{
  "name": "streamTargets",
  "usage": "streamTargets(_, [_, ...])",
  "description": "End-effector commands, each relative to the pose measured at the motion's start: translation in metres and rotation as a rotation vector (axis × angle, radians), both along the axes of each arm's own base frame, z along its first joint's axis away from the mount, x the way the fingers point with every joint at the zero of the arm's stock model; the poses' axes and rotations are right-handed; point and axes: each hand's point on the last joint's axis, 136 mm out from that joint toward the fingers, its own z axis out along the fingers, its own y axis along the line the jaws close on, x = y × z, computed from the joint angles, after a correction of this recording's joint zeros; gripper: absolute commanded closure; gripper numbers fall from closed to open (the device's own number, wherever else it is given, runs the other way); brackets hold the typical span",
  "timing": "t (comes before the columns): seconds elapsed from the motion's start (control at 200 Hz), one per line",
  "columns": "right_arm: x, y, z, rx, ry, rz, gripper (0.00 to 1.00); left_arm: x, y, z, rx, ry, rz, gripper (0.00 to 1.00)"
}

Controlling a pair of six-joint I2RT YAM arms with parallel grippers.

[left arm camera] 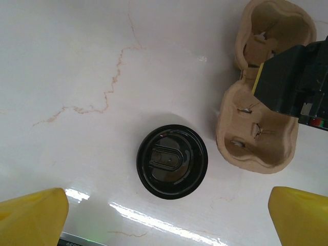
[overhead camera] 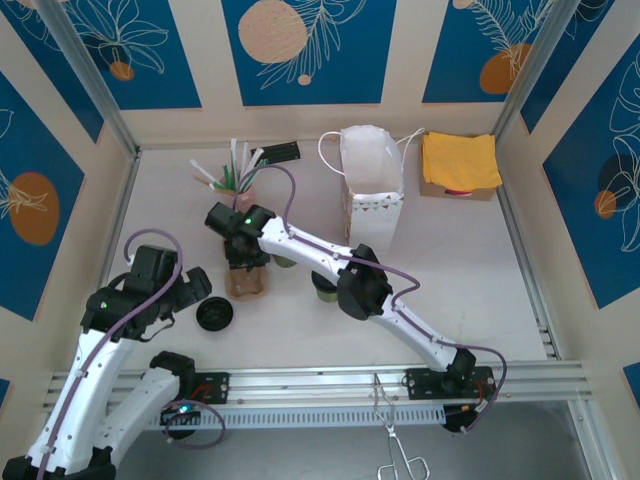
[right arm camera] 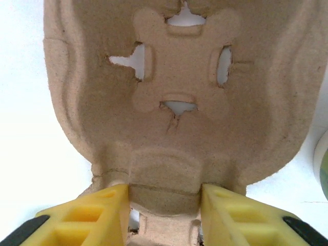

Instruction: Pack the takeout coffee

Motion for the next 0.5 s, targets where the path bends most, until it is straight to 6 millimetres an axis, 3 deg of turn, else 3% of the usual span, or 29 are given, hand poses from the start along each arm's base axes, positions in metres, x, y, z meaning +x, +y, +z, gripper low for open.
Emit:
streamTargets(0.0, [-0.001,-0.005,-0.009,-0.036,0.01,0.008,0.64,-0.002,-0.001,-0.002,-0.003,0.005,-0.017,0.0])
streamTargets(0.495, [-0.04,-0.032,0.006,-0.157,0.008,0.139,0.6,-0.002,0.0,-0.001,-0.001,0.001,-0.013,0.0])
